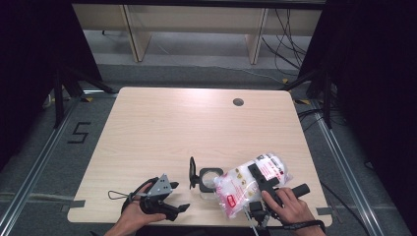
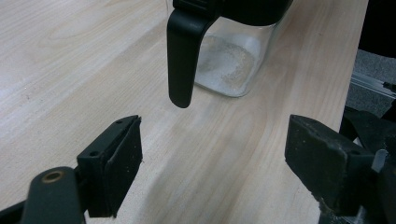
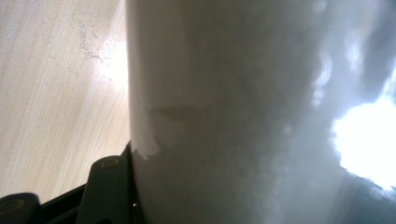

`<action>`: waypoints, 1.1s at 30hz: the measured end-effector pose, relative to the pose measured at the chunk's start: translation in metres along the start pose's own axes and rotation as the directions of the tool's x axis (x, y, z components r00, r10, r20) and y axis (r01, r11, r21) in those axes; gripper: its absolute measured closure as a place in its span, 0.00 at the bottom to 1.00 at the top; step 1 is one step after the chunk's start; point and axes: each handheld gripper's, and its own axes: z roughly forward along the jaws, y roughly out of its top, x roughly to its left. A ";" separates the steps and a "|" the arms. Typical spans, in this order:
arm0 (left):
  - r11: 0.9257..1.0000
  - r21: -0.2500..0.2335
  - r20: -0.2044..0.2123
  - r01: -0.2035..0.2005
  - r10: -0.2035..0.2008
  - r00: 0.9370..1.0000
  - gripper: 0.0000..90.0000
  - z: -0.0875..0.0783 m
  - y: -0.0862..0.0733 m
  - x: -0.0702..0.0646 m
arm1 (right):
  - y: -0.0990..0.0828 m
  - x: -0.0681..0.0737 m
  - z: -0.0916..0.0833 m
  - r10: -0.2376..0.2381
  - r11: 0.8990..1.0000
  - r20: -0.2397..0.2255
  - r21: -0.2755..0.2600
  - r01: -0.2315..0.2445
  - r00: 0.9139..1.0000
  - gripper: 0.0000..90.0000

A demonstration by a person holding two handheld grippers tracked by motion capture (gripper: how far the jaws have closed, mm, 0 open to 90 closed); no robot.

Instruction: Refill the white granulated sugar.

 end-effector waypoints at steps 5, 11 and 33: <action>1.000 0.000 0.002 0.003 -0.003 1.000 0.21 0.000 0.000 0.000 | 0.000 0.000 0.000 -0.006 1.000 0.001 -0.001 0.006 1.000 0.47; 1.000 0.002 0.002 0.001 -0.001 1.000 0.21 0.000 0.000 0.000 | -0.001 -0.002 0.000 -0.021 1.000 0.001 -0.004 0.021 1.000 0.47; 0.999 0.001 -0.003 -0.045 0.045 0.999 0.21 0.001 0.000 0.001 | -0.001 -0.001 0.000 -0.044 0.999 0.005 0.001 0.044 0.999 0.47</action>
